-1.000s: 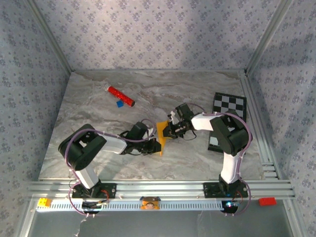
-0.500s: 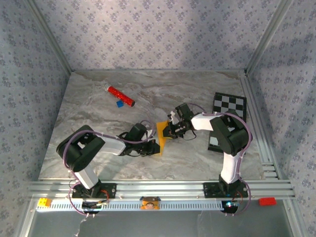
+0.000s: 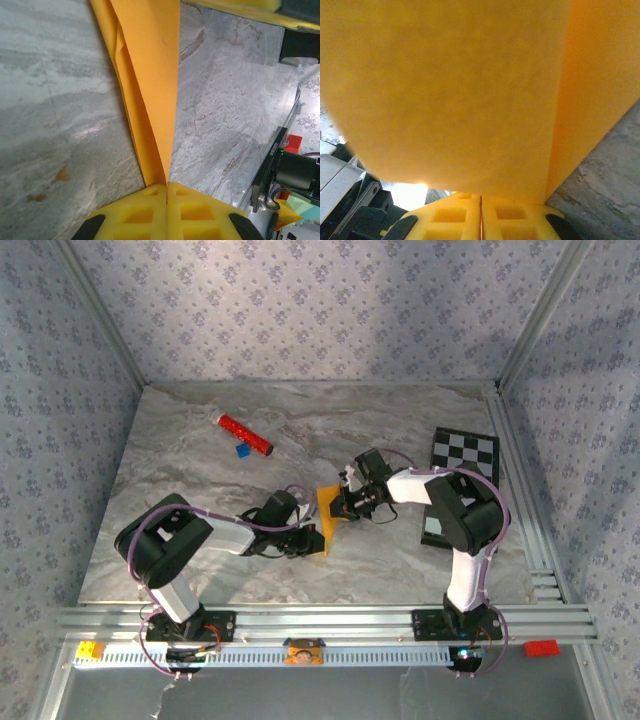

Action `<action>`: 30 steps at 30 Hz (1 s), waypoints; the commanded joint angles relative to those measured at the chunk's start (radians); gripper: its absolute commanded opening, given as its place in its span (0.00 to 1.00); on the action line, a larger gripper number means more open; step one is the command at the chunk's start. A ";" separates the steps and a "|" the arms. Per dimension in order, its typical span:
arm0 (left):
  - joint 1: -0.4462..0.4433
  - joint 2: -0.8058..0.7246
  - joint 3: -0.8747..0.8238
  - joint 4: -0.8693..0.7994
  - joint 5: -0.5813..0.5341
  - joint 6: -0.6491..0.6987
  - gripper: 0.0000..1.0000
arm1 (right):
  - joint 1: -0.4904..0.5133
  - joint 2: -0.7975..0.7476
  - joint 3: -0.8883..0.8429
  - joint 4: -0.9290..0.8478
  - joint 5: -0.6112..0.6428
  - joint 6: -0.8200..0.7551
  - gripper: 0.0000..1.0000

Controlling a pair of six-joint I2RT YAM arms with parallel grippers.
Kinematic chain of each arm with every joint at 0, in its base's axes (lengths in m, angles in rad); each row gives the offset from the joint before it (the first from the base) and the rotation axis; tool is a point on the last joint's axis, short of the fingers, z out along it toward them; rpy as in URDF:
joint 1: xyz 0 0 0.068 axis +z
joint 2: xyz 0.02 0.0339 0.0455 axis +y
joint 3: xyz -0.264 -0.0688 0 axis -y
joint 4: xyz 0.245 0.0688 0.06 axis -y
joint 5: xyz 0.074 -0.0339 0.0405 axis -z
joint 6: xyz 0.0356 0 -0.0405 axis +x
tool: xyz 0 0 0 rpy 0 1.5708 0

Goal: Fold a paper plane with a square sheet of paper (pick it up from the middle)
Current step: Fold the wing for the fifth time at the center of the table.

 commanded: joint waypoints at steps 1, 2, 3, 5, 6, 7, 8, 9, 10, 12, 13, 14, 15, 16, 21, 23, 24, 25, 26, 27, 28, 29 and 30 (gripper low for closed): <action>-0.029 0.007 -0.023 -0.126 0.072 0.029 0.00 | 0.006 0.062 -0.016 -0.080 0.125 -0.012 0.10; -0.029 0.008 -0.023 -0.126 0.075 0.029 0.00 | 0.005 0.062 -0.015 -0.080 0.125 -0.013 0.10; -0.031 0.011 -0.023 -0.127 0.076 0.029 0.00 | 0.006 0.064 -0.015 -0.082 0.125 -0.014 0.10; -0.034 0.013 -0.024 -0.131 0.076 0.029 0.13 | 0.006 0.064 -0.015 -0.085 0.125 -0.013 0.10; -0.035 0.012 -0.024 -0.132 0.073 0.029 0.14 | 0.006 0.064 -0.013 -0.083 0.125 -0.014 0.10; -0.037 0.012 -0.026 -0.133 0.073 0.029 0.12 | 0.006 0.064 -0.013 -0.084 0.125 -0.013 0.10; -0.038 0.012 -0.026 -0.133 0.073 0.029 0.08 | 0.005 0.062 -0.014 -0.084 0.125 -0.013 0.10; -0.037 0.013 -0.028 -0.130 0.073 0.029 0.00 | 0.007 0.063 -0.013 -0.084 0.126 -0.015 0.10; -0.039 0.014 -0.030 -0.126 0.076 0.029 0.00 | 0.007 0.063 -0.013 -0.084 0.126 -0.013 0.10; -0.038 0.016 -0.029 -0.126 0.079 0.029 0.00 | 0.007 0.063 -0.013 -0.084 0.126 -0.013 0.10; -0.038 0.016 -0.030 -0.127 0.075 0.029 0.00 | 0.007 0.063 -0.012 -0.084 0.126 -0.013 0.10; -0.041 0.014 -0.032 -0.126 0.073 0.029 0.00 | 0.007 0.063 -0.013 -0.083 0.126 -0.012 0.10; -0.040 0.012 -0.034 -0.128 0.072 0.029 0.00 | 0.008 0.064 -0.013 -0.082 0.126 -0.013 0.10; -0.040 0.012 -0.033 -0.130 0.072 0.029 0.02 | 0.008 0.064 -0.013 -0.082 0.127 -0.012 0.10; -0.043 0.001 -0.034 -0.133 0.069 0.031 0.04 | 0.009 0.065 -0.012 -0.083 0.128 -0.013 0.10; -0.045 0.002 -0.034 -0.133 0.073 0.031 0.00 | 0.008 0.065 -0.013 -0.083 0.127 -0.012 0.10; -0.044 0.002 -0.033 -0.133 0.075 0.032 0.00 | 0.010 0.066 -0.013 -0.083 0.127 -0.012 0.10; -0.045 0.001 -0.034 -0.133 0.074 0.031 0.00 | 0.010 0.065 -0.013 -0.083 0.129 -0.012 0.10; -0.046 0.001 -0.035 -0.134 0.075 0.032 0.03 | 0.009 0.065 -0.013 -0.083 0.129 -0.012 0.10; -0.046 0.000 -0.034 -0.137 0.073 0.033 0.08 | 0.010 0.065 -0.011 -0.084 0.129 -0.012 0.10; -0.047 -0.001 -0.033 -0.139 0.073 0.033 0.10 | 0.010 0.065 -0.012 -0.083 0.129 -0.012 0.10; -0.047 -0.002 -0.034 -0.140 0.074 0.035 0.09 | 0.010 0.065 -0.011 -0.083 0.130 -0.012 0.10; -0.046 -0.002 -0.033 -0.142 0.076 0.035 0.08 | 0.010 0.067 -0.012 -0.084 0.130 -0.011 0.10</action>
